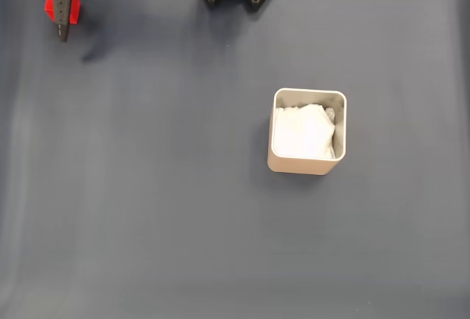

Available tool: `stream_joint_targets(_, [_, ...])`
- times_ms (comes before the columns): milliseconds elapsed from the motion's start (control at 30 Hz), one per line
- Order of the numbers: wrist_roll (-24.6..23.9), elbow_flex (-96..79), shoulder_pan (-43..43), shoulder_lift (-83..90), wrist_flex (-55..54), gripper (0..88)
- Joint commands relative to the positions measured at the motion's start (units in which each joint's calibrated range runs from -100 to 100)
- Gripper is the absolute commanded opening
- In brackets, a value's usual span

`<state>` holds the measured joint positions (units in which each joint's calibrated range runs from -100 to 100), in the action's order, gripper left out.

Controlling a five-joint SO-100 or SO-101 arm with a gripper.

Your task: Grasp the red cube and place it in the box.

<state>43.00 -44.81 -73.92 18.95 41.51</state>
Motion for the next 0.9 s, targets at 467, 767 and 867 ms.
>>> stream_joint_targets(467, [-0.68,4.24,1.18,-2.72,-1.75,45.6])
stream_joint_targets(767, [-0.93,4.97,1.25,-4.71,-2.98,45.6])
stream_joint_targets(867, [-0.98,5.43,1.25,-5.4,-3.14,45.6])
